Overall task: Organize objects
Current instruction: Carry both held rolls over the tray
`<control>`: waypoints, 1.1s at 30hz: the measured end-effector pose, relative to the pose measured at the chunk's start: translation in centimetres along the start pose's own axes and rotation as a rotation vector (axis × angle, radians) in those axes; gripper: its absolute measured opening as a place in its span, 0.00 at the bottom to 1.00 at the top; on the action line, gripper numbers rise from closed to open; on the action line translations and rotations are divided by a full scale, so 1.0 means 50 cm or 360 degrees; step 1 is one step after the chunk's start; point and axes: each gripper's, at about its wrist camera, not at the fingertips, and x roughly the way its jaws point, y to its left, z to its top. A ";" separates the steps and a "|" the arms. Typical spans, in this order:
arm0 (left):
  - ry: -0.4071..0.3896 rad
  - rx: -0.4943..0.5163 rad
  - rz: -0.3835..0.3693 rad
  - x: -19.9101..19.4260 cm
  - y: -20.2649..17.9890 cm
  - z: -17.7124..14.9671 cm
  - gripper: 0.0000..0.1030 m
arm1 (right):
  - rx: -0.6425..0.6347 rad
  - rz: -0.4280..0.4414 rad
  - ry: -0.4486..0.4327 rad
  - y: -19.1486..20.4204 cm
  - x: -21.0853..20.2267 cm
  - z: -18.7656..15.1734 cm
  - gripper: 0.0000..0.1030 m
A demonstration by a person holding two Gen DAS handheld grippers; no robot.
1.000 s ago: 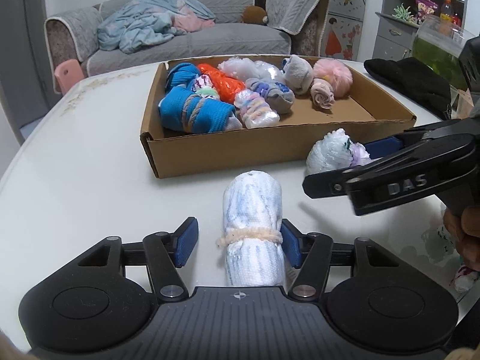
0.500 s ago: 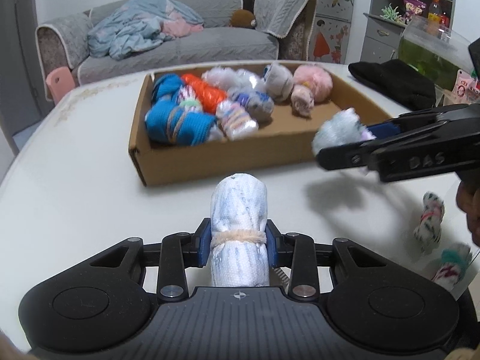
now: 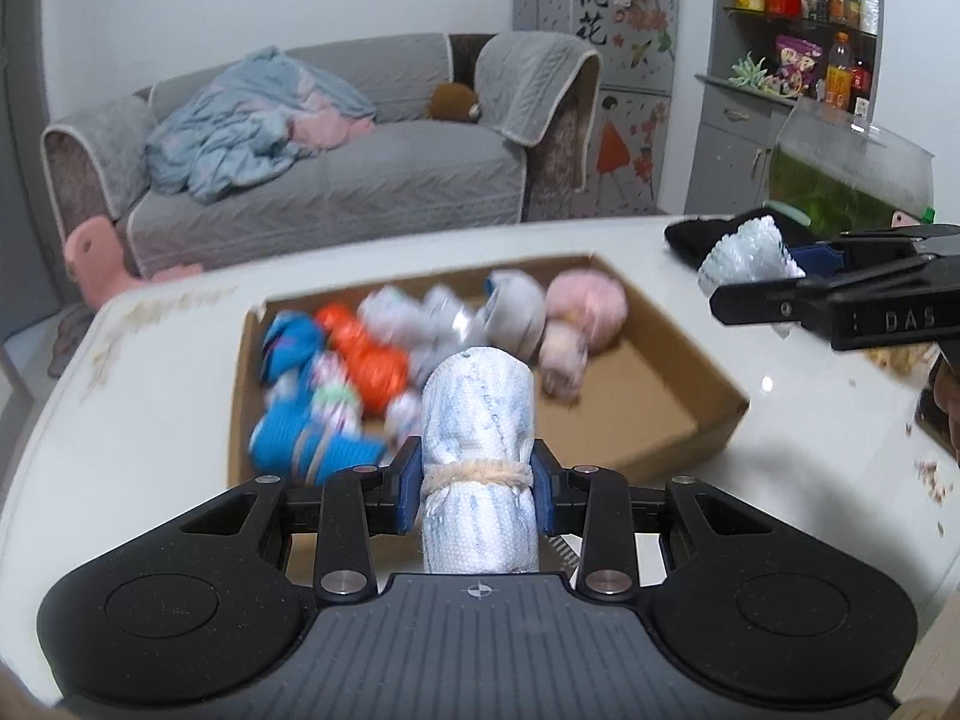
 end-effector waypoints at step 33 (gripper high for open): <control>0.0206 0.0108 -0.0055 0.217 -0.054 0.078 0.41 | -0.0045 0.0024 0.0139 -0.058 0.104 0.018 0.57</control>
